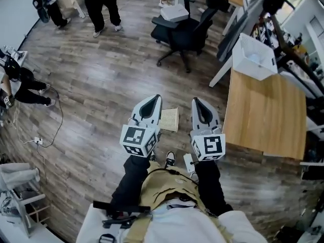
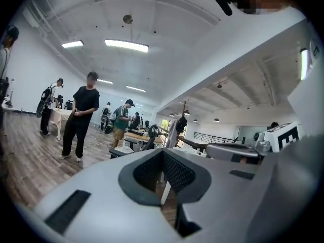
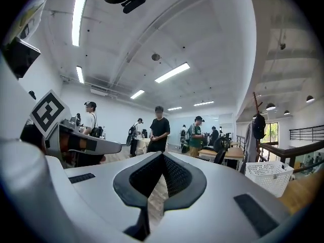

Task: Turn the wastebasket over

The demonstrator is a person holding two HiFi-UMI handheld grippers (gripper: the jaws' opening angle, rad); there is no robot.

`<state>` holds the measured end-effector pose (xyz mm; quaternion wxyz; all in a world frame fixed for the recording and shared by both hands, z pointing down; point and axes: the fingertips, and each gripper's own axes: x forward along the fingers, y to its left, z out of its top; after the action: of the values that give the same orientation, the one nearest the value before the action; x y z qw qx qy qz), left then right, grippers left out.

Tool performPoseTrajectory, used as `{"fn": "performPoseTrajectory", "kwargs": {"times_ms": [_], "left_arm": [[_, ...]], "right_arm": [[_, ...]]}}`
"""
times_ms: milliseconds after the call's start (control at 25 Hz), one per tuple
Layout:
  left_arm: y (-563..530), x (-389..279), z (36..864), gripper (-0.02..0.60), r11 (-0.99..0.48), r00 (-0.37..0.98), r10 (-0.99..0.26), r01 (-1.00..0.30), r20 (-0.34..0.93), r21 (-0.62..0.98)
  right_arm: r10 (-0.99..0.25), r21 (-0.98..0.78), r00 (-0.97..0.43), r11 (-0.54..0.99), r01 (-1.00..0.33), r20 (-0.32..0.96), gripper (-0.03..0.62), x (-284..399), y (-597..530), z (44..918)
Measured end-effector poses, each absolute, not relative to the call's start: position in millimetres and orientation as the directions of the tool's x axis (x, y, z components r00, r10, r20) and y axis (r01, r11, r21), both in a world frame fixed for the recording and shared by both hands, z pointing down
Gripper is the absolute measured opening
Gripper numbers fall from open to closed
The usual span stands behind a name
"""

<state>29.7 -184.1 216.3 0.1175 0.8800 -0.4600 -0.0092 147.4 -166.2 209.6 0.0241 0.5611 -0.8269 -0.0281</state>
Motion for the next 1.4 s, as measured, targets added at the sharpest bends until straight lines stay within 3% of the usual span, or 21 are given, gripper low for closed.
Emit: {"fn": "performPoseTrajectory", "kwargs": {"times_ms": [600, 1400], "left_arm": [[-162.3, 52.5, 160.3, 0.000, -0.592, 0.597, -0.802, -0.793, -0.008, 0.141], [-160.6, 63.9, 168.7, 0.000, -0.599, 0.607, -0.794, -0.791, 0.033, 0.128]], "right_arm": [[-0.923, 0.125, -0.378, 0.368, -0.921, -0.068, 0.020, 145.5, -145.8, 154.6], [-0.923, 0.115, -0.381, 0.373, -0.921, -0.058, 0.018, 153.4, -142.6, 157.0]]}}
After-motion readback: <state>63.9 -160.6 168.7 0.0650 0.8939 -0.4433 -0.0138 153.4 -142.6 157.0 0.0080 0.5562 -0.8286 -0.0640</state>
